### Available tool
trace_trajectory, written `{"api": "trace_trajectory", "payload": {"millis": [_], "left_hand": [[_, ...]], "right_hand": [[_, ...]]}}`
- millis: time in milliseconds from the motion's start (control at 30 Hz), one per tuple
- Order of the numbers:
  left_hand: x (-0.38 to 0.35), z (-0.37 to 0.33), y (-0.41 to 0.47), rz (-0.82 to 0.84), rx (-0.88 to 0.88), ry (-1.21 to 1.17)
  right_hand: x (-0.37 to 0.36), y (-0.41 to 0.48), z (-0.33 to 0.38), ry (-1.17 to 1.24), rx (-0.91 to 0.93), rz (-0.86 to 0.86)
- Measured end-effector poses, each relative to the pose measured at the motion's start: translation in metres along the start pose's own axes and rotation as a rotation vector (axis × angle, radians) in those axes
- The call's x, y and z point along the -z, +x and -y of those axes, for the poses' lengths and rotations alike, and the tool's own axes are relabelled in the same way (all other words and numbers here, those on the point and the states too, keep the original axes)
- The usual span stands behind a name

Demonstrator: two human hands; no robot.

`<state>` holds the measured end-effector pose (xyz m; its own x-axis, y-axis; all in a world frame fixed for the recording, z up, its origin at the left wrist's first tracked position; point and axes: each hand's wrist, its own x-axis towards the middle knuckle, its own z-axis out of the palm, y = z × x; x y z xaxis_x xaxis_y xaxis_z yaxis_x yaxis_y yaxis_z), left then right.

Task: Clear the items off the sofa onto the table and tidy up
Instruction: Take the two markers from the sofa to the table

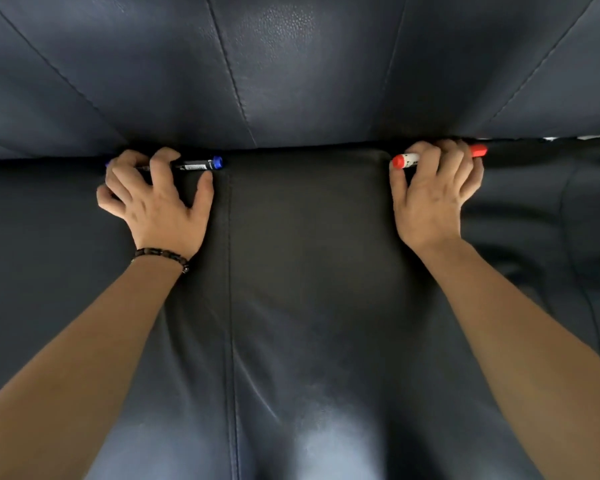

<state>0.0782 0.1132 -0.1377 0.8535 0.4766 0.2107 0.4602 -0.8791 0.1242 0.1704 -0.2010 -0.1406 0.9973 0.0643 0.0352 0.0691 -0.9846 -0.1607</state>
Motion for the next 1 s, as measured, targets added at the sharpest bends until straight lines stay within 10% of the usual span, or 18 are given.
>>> {"api": "trace_trajectory", "payload": {"millis": [300,600,767,1000], "left_hand": [[0.059,-0.027,-0.011,0.043,-0.251,-0.249],[0.278,-0.089,-0.116,0.257,0.249,-0.653],[0.468,-0.112,-0.122,0.273,0.462,-0.864],[0.696,-0.13,-0.146,0.037,0.224,-1.073]], "right_hand": [[0.067,-0.048,0.0,0.086,0.273,-0.051],[0.264,-0.147,-0.007,0.522,-0.275,0.406],[0.461,-0.176,-0.021,0.653,-0.255,0.323],[0.694,-0.237,-0.041,0.745,-0.018,-0.026]]}}
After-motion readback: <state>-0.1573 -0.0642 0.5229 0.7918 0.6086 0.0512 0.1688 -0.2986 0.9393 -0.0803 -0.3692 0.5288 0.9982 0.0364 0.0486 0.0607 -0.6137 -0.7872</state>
